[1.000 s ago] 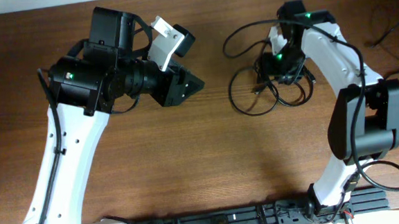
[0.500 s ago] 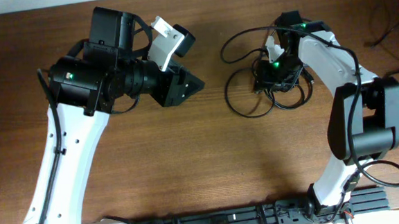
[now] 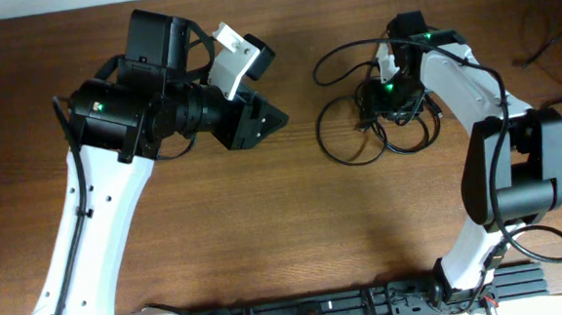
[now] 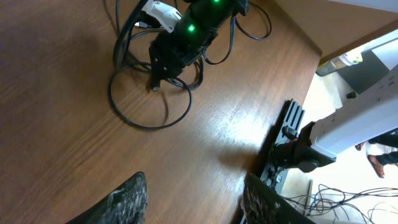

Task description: Untangle cables

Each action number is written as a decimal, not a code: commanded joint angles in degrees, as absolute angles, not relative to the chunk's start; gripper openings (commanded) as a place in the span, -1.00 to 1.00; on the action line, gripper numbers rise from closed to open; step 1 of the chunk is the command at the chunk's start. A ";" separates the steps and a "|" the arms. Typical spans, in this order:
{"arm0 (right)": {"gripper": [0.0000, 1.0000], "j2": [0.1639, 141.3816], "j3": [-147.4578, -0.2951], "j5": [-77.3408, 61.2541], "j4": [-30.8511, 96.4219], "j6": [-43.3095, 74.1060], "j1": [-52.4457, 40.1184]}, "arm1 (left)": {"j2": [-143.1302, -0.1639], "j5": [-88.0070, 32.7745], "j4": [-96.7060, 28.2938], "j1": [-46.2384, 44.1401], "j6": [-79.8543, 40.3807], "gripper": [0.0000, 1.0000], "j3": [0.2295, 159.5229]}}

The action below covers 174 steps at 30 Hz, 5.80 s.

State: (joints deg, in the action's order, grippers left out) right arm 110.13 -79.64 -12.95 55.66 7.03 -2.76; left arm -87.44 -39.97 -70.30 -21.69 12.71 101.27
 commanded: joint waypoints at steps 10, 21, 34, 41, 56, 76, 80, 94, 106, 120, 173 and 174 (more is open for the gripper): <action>-0.60 110.43 -74.46 -12.64 54.52 6.28 -3.64 | -86.56 -39.81 -70.17 -21.65 13.78 0.02 102.37; -0.92 110.41 -84.53 -42.54 54.65 6.52 -4.05 | -86.56 -39.79 -70.17 -21.65 13.80 0.04 102.37; -0.92 110.30 -112.44 -33.43 66.72 -3.25 -14.09 | -86.56 -37.71 -70.61 -21.65 13.85 0.05 101.32; -0.92 110.30 -122.43 -27.59 69.67 -3.22 -14.94 | -86.56 -33.19 -70.30 -21.65 18.28 0.05 96.38; -0.92 110.30 -130.45 -27.14 68.64 7.97 -14.87 | -87.81 -33.17 -65.80 -21.65 19.18 0.09 94.74; -0.92 110.30 -134.61 -39.00 73.30 19.03 -13.45 | -92.05 -27.00 -48.75 -21.67 27.53 0.17 93.36; -0.93 110.30 -134.61 -43.09 71.64 20.49 -12.97 | -92.05 -31.88 -48.40 -21.78 31.88 0.24 91.02; -0.92 110.30 -134.61 -49.93 70.50 23.03 -12.99 | -92.05 -33.23 -47.18 -21.87 33.01 -1.00 90.83; -0.73 110.30 -134.56 -26.70 77.89 16.80 -6.42 | -89.86 -29.21 -47.31 -17.19 25.36 -1.00 90.85; -0.06 110.32 -134.26 -21.85 85.69 -0.08 -2.85 | -81.30 -36.82 -31.83 -13.26 -2.79 -1.00 90.85; -0.92 115.48 -134.23 -15.33 84.40 -0.71 -0.08 | -61.47 -38.59 -26.44 -2.90 -9.87 -1.00 91.35; -0.92 115.46 -134.26 -15.38 84.68 -0.27 1.17 | -61.12 -38.61 -26.44 -2.13 -9.91 -1.00 91.35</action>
